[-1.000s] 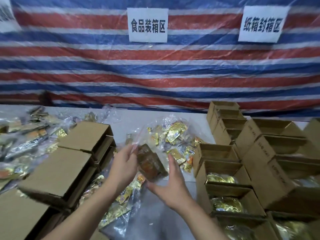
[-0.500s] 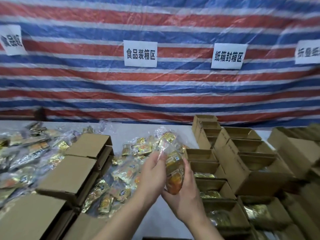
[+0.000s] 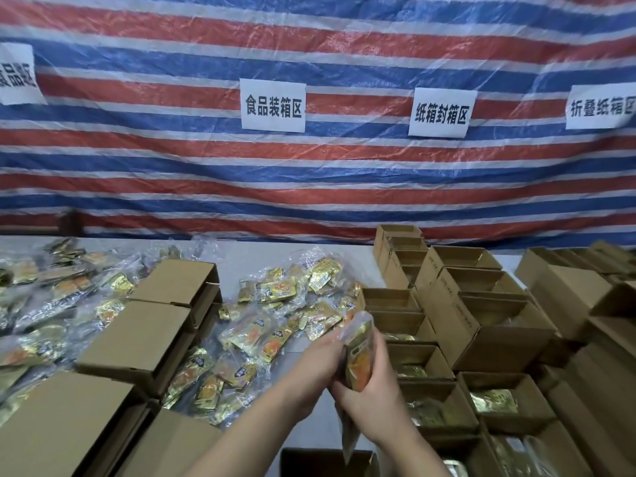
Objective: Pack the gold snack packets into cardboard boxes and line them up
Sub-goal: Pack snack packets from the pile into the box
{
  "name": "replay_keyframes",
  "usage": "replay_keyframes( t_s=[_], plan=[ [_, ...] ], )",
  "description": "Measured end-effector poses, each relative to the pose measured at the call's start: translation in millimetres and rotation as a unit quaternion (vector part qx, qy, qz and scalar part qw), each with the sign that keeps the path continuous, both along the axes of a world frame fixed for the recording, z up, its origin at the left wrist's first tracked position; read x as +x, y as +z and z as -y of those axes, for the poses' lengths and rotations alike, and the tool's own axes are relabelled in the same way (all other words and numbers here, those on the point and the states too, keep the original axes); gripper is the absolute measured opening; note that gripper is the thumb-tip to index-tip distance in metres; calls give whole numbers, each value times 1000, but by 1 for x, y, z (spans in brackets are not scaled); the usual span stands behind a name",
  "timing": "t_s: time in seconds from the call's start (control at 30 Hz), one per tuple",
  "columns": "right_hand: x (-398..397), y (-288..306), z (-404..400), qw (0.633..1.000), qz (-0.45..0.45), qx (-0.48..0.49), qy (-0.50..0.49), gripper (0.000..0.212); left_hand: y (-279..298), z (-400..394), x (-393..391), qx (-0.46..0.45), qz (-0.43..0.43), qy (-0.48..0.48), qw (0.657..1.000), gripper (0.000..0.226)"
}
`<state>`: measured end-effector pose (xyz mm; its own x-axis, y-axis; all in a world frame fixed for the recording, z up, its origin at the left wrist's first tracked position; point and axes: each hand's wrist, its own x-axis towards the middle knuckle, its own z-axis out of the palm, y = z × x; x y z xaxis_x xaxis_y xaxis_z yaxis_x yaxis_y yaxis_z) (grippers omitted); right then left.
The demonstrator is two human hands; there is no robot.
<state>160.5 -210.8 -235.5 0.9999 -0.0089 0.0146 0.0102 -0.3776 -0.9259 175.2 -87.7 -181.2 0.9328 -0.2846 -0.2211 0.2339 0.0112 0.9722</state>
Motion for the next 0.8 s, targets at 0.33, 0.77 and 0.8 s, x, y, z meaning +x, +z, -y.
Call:
replay_keyframes(
  t_s=[0.33,0.77,0.8],
  plan=[
    [6,-29,25,996,-59,65,36,91,-48,1,-5,118,-15,8,993,39],
    [3,-50,62,909,-181,-262,270,74,-179,-57,-45,338,-69,23,938,34],
    [4,-53,59,883,-178,-308,304,71,-190,-58,-50,353,-74,4,933,40]
  ],
)
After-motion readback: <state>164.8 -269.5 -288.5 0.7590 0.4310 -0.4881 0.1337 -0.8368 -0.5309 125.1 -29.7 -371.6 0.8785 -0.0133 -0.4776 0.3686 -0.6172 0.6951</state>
